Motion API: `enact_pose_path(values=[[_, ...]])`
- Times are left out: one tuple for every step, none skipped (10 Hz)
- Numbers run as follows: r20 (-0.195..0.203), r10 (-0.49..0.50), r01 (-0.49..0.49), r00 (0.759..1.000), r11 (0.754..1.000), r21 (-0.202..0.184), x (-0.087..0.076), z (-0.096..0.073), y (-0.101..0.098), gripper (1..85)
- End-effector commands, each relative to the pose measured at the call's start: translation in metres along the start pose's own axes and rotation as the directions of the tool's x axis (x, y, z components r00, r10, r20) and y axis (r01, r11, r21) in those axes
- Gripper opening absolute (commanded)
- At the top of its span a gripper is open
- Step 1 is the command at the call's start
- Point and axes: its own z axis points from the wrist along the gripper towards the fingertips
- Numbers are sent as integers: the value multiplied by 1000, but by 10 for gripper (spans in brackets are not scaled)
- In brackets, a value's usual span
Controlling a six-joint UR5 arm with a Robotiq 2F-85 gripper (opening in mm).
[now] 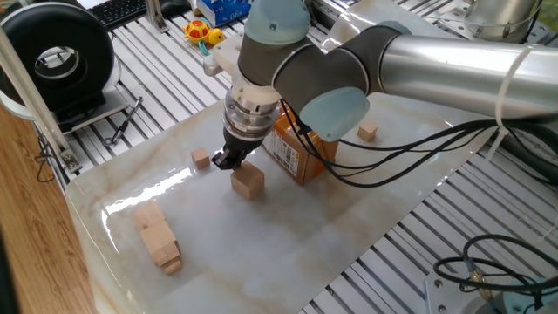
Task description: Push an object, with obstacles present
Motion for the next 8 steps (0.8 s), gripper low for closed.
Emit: enact_pose_path(values=[[2, 21, -21, 1000, 1000, -10, 2, -5, 3, 13], [7, 18, -18, 1000, 1000, -11, 1, -5, 3, 13], [5, 9, -9, 1000, 1000, 2, -3, -6, 1, 13], [-5, 4, -4, 1000, 1000, 7, -7, -8, 0, 13], [-7, 2, -2, 1000, 1000, 5, -10, -10, 3, 13], [-4, -13, 13, 1000, 1000, 15, -13, -9, 1, 13], [-5, -31, 31, 1000, 999, 25, -14, -6, -6, 13], [-5, -55, 55, 998, 998, 30, -16, -4, -14, 13]])
